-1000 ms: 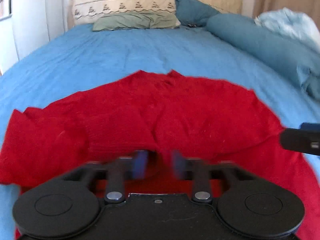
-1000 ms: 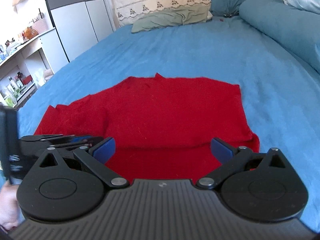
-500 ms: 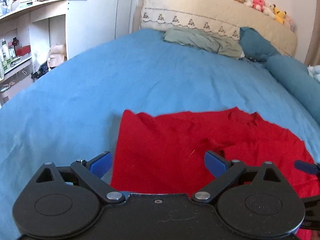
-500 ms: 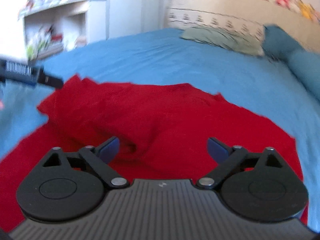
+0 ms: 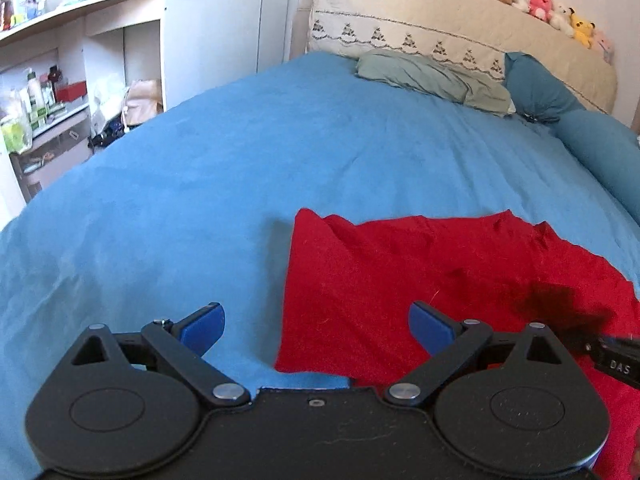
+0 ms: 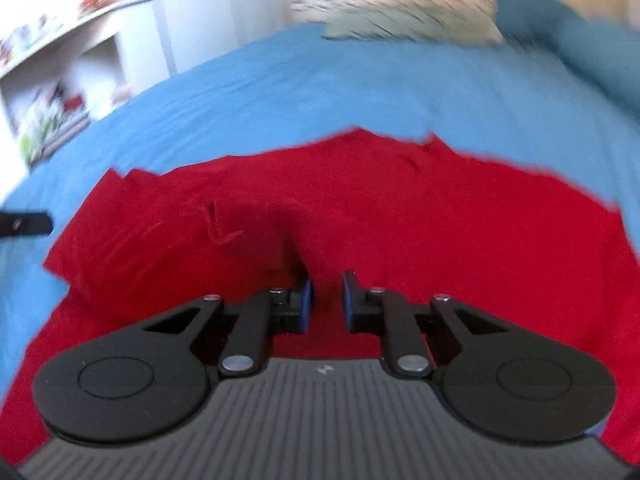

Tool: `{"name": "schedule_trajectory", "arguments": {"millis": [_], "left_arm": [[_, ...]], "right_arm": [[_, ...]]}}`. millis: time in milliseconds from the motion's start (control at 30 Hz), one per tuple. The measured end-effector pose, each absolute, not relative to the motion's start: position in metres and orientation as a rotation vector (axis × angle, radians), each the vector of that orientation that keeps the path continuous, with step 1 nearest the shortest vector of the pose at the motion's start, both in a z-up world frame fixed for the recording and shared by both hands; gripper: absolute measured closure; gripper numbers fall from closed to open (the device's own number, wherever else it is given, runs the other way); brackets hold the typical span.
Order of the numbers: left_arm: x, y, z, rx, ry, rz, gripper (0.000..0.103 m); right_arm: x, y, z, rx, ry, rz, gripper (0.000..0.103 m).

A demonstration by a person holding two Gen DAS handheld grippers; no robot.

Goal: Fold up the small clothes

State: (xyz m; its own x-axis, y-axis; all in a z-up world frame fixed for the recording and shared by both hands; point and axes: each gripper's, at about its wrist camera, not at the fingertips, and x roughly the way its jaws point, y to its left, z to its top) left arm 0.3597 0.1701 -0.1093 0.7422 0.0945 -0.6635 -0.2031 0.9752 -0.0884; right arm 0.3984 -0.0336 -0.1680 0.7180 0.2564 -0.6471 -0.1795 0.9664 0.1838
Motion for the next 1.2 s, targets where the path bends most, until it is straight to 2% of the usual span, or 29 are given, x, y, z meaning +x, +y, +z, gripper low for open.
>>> {"name": "schedule_trajectory", "arguments": {"millis": [167,267,367,433,467,500,600,767,900,1000,1200], "left_arm": [[0.362,0.164,-0.116,-0.117,0.766,0.151,0.003],[0.362,0.159,-0.121,-0.082,0.780,0.138,0.003],[0.360,0.156,-0.128,-0.036,0.792,0.121,0.003],[0.359,0.152,-0.133,0.021,0.815,0.112,0.003],[0.358,0.151,-0.137,0.038,0.824,0.106,0.002],[0.358,0.151,-0.141,0.053,0.835,0.112,0.002],[0.361,0.153,-0.149,0.053,0.850,0.116,0.002],[0.376,0.154,-0.158,-0.003,0.851,0.093,0.002],[0.390,0.153,-0.159,-0.119,0.798,0.114,0.003],[0.393,0.156,-0.160,-0.196,0.790,0.149,0.004],[0.392,0.153,-0.166,-0.102,0.817,0.183,0.011]], "right_arm": [[0.390,-0.060,-0.172,0.288,0.703,0.264,0.066],[0.390,-0.062,-0.167,0.280,0.683,0.254,0.055],[0.396,-0.065,-0.162,0.266,0.684,0.254,0.054],[0.402,-0.065,-0.161,0.252,0.702,0.256,0.058],[0.404,-0.064,-0.159,0.234,0.721,0.247,0.073],[0.409,-0.061,-0.157,0.221,0.734,0.235,0.083],[0.415,-0.064,-0.134,0.237,0.700,0.219,0.083],[0.429,-0.080,-0.062,0.246,0.589,0.211,0.083],[0.430,-0.110,-0.023,0.177,0.477,0.148,0.083],[0.430,-0.140,-0.029,0.151,0.465,0.070,0.083],[0.425,-0.189,-0.110,0.254,0.594,-0.018,0.083]]}}
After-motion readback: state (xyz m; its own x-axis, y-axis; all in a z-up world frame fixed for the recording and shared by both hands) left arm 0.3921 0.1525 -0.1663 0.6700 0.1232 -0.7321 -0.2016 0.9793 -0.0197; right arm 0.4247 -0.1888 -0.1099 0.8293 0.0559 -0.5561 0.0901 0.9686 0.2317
